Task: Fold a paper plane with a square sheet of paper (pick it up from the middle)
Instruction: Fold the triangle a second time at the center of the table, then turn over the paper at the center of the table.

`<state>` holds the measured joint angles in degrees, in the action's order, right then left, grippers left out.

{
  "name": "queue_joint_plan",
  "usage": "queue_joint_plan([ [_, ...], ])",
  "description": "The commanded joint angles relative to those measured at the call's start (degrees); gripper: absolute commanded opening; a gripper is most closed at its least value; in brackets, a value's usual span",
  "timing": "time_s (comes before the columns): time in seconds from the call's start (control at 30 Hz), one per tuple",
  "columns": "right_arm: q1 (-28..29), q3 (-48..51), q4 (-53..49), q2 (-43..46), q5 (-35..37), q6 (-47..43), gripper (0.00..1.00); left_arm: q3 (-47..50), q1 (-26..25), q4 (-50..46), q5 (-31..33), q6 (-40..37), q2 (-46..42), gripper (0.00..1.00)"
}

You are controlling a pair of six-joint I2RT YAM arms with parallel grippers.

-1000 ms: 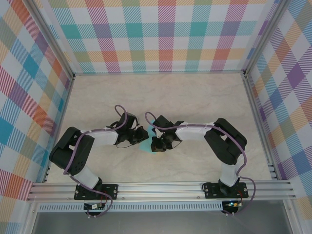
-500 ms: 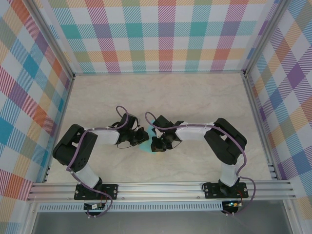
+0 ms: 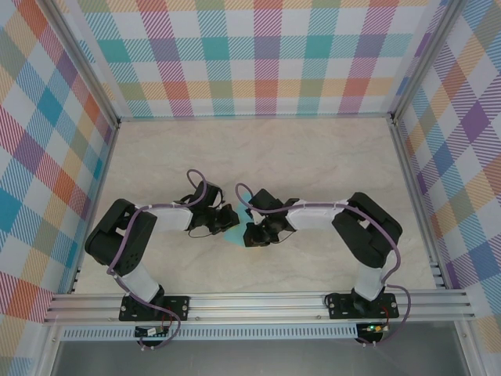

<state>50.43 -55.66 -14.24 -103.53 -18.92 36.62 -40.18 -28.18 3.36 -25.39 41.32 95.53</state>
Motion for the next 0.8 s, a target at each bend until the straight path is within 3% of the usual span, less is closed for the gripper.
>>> queue_joint_plan([
  [0.0, 0.8, 1.1, -5.2, 4.2, 0.6, -1.3, 0.18, -0.2, -0.1, -2.1, 2.9, 0.5, 1.7, 0.11],
  [0.27, -3.9, 1.4, -2.4, 9.8, 9.1, 4.2, 0.34, -2.0, -0.3, -3.1, 1.3, 1.7, -4.2, 0.22],
  [0.43, -8.7, 1.5, 0.9, 7.4, 6.4, 5.3, 0.4, -1.5, -0.3, -5.9, 5.7, 1.9, -7.3, 0.23],
  [0.77, -9.7, -2.2, 2.4, 1.1, -0.1, 3.1, 0.4, 1.3, -0.3, -3.4, 5.0, 3.9, -8.8, 0.26],
])
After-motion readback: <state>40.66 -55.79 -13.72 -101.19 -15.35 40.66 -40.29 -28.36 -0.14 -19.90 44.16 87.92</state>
